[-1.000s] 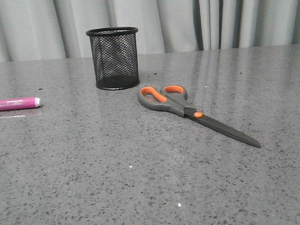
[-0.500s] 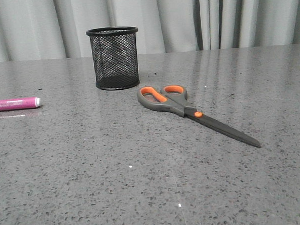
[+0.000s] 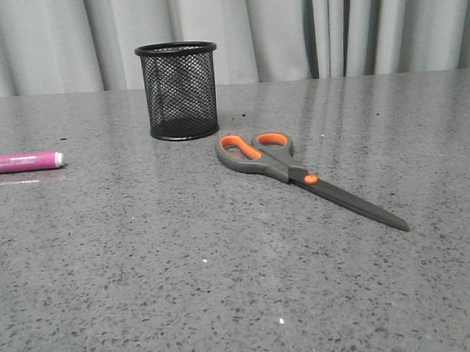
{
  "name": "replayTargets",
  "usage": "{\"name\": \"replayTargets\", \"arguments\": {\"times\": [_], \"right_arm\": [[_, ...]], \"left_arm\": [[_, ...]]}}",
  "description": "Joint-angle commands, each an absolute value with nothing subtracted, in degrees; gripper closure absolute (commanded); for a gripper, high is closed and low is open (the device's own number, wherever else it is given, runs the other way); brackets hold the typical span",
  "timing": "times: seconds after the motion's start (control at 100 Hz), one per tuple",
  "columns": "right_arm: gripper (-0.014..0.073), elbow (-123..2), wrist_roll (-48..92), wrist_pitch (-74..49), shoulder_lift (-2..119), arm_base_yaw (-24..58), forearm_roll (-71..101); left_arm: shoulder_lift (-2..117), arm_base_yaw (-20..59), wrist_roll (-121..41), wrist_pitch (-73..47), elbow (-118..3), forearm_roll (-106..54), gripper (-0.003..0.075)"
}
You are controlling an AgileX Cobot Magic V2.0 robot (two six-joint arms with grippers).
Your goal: Put pen and scissors into bin
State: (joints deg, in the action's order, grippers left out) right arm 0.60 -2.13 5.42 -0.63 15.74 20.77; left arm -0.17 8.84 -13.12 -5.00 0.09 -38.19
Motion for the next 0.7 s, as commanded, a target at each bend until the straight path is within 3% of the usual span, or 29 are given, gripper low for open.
{"name": "replayTargets", "arguments": {"times": [0.0, 0.13, 0.37, 0.42, 0.57, 0.61, 0.69], "right_arm": [[0.0662, -0.5, -2.2, 8.8, -1.7, 15.4, 21.8], [0.0662, -4.1, -2.2, 3.4, -1.7, 15.4, 21.8], [0.0655, -8.8, -2.2, -1.2, -1.7, 15.4, 21.7], [0.0630, -9.6, -2.2, -2.1, -1.7, 15.4, 21.7], [0.0471, -12.6, -2.2, -6.8, -0.3, 15.4, 20.9], [0.0419, -13.3, -2.2, -7.8, 0.8, 15.4, 20.9], [0.0339, -15.1, -2.2, -8.6, 3.5, 15.4, 20.9]], "left_arm": [[-2.1, 8.8, -12.7, 0.5, 2.5, -51.7, 0.0739], [-2.1, 8.8, -12.7, 0.9, 2.5, -65.7, 0.0739], [-2.1, 8.8, -12.7, 0.7, 2.1, -69.2, 0.0729], [-2.1, 8.8, -13.4, 0.0, 1.0, -68.3, 0.0681], [-1.4, 8.8, -15.0, -4.8, -5.5, -58.1, 0.0402], [-0.6, 8.8, -15.1, -7.3, -7.6, -54.4, 0.0384], [2.9, 8.8, -15.5, -14.6, -14.1, -43.3, 0.0418]]}}
